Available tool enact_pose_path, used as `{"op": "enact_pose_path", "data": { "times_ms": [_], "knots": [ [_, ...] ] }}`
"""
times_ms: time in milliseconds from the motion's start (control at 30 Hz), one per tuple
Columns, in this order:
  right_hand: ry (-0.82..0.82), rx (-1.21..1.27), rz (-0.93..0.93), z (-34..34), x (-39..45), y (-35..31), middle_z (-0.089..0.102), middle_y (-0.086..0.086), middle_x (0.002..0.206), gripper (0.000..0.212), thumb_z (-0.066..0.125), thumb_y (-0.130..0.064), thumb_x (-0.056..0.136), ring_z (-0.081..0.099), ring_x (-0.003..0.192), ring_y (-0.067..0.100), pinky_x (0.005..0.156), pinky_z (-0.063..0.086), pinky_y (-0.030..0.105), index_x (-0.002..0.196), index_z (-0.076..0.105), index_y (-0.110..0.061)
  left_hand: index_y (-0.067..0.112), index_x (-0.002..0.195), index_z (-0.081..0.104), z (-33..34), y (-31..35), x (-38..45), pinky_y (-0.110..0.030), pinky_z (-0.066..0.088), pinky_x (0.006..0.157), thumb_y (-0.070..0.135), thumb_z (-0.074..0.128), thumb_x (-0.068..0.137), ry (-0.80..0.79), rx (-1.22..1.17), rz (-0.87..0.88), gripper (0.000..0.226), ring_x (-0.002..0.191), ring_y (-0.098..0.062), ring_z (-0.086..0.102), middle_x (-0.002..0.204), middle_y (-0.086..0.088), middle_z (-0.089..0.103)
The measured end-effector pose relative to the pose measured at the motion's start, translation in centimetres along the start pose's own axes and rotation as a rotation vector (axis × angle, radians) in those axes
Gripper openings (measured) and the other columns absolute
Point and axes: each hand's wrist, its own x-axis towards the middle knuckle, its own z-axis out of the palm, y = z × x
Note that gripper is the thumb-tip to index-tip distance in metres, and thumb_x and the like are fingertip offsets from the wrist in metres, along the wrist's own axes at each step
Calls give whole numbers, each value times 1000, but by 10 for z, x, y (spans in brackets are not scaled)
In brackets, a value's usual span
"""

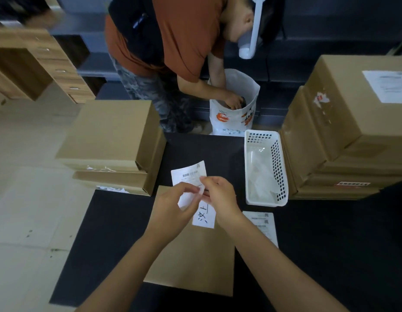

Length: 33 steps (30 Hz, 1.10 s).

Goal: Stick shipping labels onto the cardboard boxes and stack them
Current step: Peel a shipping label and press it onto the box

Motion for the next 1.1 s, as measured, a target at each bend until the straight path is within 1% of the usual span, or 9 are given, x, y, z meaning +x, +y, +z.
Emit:
{"op": "enact_pose_path", "data": {
  "times_ms": [100, 200, 267, 367, 467, 600, 767, 933, 1100],
  "knots": [
    [65, 51, 53, 28, -8, 16, 73, 6, 101, 21, 55, -22, 95, 71, 89, 19, 76, 58, 31, 111, 63, -11, 28, 100, 64, -34, -28, -4, -11, 42, 86, 32, 70, 85, -70, -71, 30, 17, 105, 4, 56, 105, 20, 64],
    [78, 171, 69, 52, -18, 34, 73, 10, 103, 24, 48, -18, 98, 70, 91, 22, 70, 55, 29, 112, 64, -8, 25, 96, 63, -57, -59, -6, -23, 46, 86, 28, 70, 84, 74, -65, 34, 14, 102, -1, 55, 104, 16, 62],
    [100, 239, 82, 65, -25, 47, 73, 12, 105, 25, 47, -19, 97, 70, 95, 26, 82, 56, 36, 111, 66, -8, 26, 94, 58, -66, -77, -6, -28, 46, 86, 34, 69, 84, 154, -82, -87, 17, 99, -4, 52, 101, 16, 56],
    [146, 300, 85, 76, -33, 61, 72, 12, 106, 25, 49, -17, 96, 68, 100, 29, 96, 51, 47, 113, 64, -5, 28, 90, 58, -67, -100, -5, -38, 45, 94, 51, 63, 82, 49, -77, -254, 24, 105, -15, 50, 102, 11, 52],
    [183, 275, 66, 77, -45, 64, 71, 10, 107, 22, 48, -14, 97, 67, 98, 24, 84, 55, 36, 112, 62, -7, 21, 86, 64, -62, -111, -9, -44, 46, 94, 46, 61, 87, -65, -75, -274, 26, 106, -20, 51, 102, 6, 52],
    [293, 8, 18, 64, -51, 77, 70, 4, 104, 13, 52, -20, 96, 67, 94, 18, 82, 56, 35, 101, 61, -13, 20, 81, 66, -51, -115, -21, -43, 46, 94, 41, 63, 88, -100, -58, -245, 22, 103, -15, 52, 104, 5, 51],
    [360, -293, -87, 48, -60, 96, 66, -5, 97, 17, 55, -27, 97, 63, 84, 5, 58, 46, 15, 95, 59, -11, 21, 81, 64, -36, -122, -41, -40, 39, 99, 40, 62, 89, -114, 68, -202, 21, 101, -10, 48, 105, 10, 48],
    [362, -606, -172, 35, -60, 116, 57, -4, 105, 14, 61, -30, 93, 59, 84, 6, 58, 45, 12, 88, 60, -17, 20, 87, 66, -29, -133, -58, -31, 27, 102, 45, 58, 90, -106, 226, -151, 26, 106, -8, 45, 110, 9, 47],
    [357, -802, -253, 26, -57, 129, 51, -7, 99, 17, 63, -32, 91, 56, 89, 10, 67, 45, 14, 81, 59, -19, 20, 83, 64, -24, -134, -64, -29, 21, 104, 46, 56, 91, -127, 322, -136, 28, 112, -9, 41, 111, 8, 47]
  ]
}}
